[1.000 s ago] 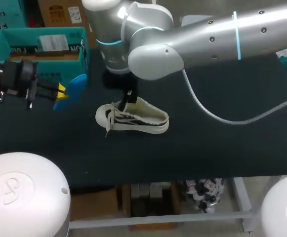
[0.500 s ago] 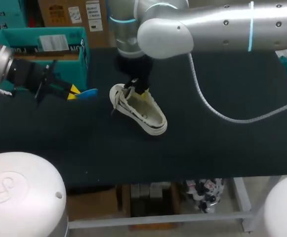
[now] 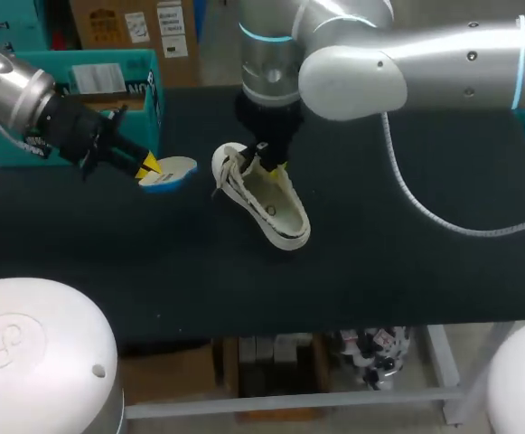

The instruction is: Open the shoe tongue, take the insole out of the shoe, put the insole back into the shoe, and pack the shoe into the shoebox

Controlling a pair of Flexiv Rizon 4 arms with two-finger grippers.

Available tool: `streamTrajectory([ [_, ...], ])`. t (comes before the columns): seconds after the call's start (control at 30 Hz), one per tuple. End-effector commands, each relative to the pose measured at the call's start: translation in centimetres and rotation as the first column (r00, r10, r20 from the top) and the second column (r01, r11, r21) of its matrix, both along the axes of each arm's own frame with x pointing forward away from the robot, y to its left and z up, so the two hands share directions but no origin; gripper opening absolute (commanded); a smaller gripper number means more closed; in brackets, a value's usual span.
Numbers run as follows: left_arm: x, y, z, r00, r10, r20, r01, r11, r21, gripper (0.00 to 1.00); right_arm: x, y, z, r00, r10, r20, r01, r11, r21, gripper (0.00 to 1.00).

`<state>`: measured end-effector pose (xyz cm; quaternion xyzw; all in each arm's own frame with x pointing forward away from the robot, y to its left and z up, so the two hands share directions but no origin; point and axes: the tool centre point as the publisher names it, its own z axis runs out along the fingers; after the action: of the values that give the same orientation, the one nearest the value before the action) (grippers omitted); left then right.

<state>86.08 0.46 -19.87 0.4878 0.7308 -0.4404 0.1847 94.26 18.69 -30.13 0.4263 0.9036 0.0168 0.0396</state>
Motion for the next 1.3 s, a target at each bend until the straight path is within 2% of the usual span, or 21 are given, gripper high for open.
streamTrajectory([
  [0.03, 0.1, -0.3, -0.3, 0.995, -0.093, -0.043, 0.092, 0.995, -0.034, 0.0, -0.3, -0.2, 0.1, 0.999, 0.001, 0.035, -0.002, 1.0, 0.027, 0.0],
  [0.17, -0.5, -1.1, -0.3, 0.988, -0.153, -0.018, 0.152, 0.988, -0.034, 0.0, -0.7, -0.3, -0.2, 0.996, -0.087, 0.005, 0.087, 0.996, 0.021, 0.0],
  [0.33, -1.3, -2.2, -0.1, 0.973, -0.231, -0.009, 0.23, 0.972, -0.049, 0.0, -1.7, -1.0, -0.8, 0.974, -0.224, -0.028, 0.225, 0.974, 0.011, 0.0],
  [0.57, -2.5, -3.2, 0.0, 0.956, -0.294, 0.012, 0.294, 0.954, -0.066, 0.0, -3.1, -1.4, -1.7, 0.934, -0.352, -0.064, 0.356, 0.933, 0.06, 0.0],
  [0.67, -2.7, -3.3, 0.0, 0.952, -0.305, 0.011, 0.305, 0.95, -0.071, 0.0, -3.5, -1.3, -1.9, 0.922, -0.378, -0.077, 0.384, 0.92, 0.081, 0.0],
  [0.73, -2.9, -3.5, 0.0, 0.951, -0.309, 0.011, 0.309, 0.948, -0.072, 0.0, -3.5, -1.1, -2.0, 0.929, -0.358, -0.091, 0.366, 0.926, 0.09, 0.0],
  [1.03, -3.8, -3.8, -0.5, 0.944, -0.329, 0.008, 0.329, 0.941, -0.083, 0.0, -2.2, -0.7, -3.3, 0.925, -0.366, -0.106, 0.373, 0.926, 0.056, 0.0],
  [1.3, -4.0, -4.0, -1.0, 0.946, -0.324, -0.003, 0.322, 0.941, -0.103, 0.0, -1.8, -1.0, -4.4, 0.883, -0.458, -0.108, 0.465, 0.883, 0.063, 0.0],
])
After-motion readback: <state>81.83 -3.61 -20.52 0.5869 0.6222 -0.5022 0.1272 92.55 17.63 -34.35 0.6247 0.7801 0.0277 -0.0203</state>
